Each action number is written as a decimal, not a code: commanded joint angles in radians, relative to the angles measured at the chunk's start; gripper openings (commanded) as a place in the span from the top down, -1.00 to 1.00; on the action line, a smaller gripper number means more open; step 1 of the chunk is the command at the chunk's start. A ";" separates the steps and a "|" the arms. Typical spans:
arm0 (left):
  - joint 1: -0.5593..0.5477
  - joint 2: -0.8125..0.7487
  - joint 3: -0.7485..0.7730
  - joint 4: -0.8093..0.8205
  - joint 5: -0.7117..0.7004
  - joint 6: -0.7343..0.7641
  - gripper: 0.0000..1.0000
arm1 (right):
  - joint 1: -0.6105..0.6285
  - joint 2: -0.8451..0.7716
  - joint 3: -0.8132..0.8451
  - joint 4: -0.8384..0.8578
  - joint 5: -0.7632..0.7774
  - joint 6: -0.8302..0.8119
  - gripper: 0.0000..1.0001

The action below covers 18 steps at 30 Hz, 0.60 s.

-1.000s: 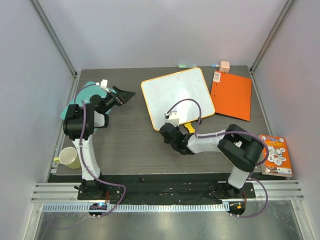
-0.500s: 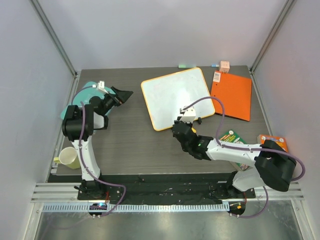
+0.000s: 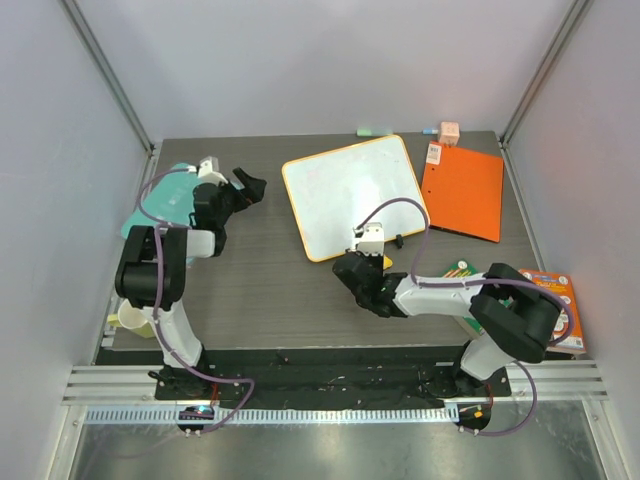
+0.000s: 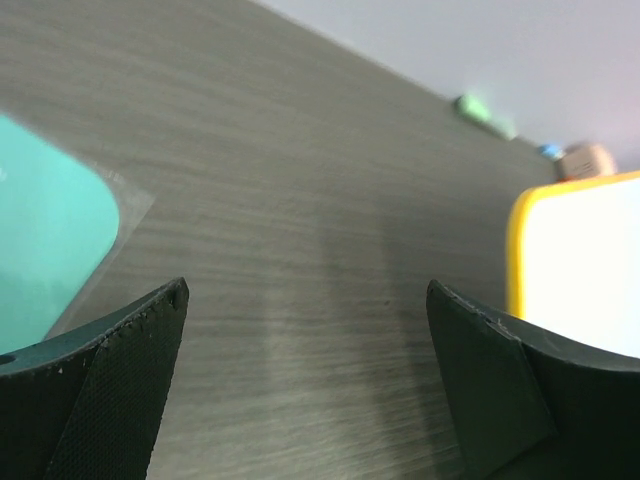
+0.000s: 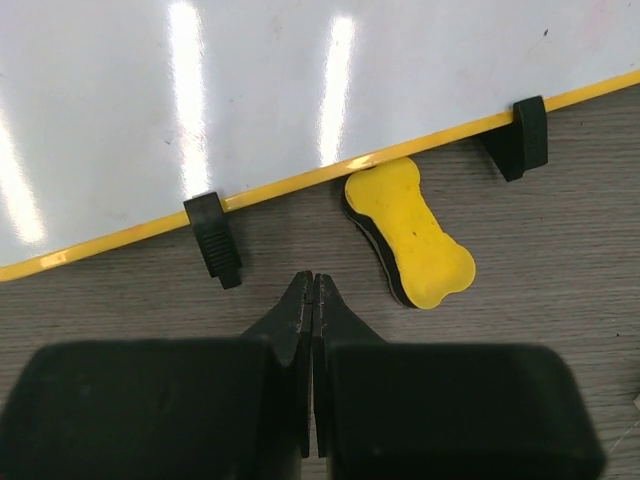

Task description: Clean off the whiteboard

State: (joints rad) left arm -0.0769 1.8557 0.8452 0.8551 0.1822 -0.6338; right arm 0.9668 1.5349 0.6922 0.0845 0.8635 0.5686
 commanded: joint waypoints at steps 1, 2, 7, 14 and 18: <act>-0.055 -0.072 0.028 -0.132 -0.188 0.137 -1.00 | -0.007 0.082 0.029 0.047 0.036 0.040 0.98; -0.063 -0.079 0.029 -0.157 -0.226 0.149 -1.00 | -0.008 0.117 0.032 0.061 0.029 0.037 0.98; -0.101 -0.092 0.049 -0.214 -0.325 0.193 -1.00 | -0.016 0.200 0.064 0.119 0.002 0.028 0.98; -0.176 -0.112 0.069 -0.263 -0.441 0.287 -0.99 | -0.016 0.275 0.154 0.152 -0.066 -0.019 0.98; -0.187 -0.116 0.069 -0.268 -0.448 0.304 -0.99 | -0.011 0.310 0.181 0.167 -0.115 -0.036 0.98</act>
State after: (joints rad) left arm -0.2489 1.7824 0.8825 0.5922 -0.2024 -0.3874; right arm 0.9554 1.8191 0.8284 0.1955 0.8074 0.5468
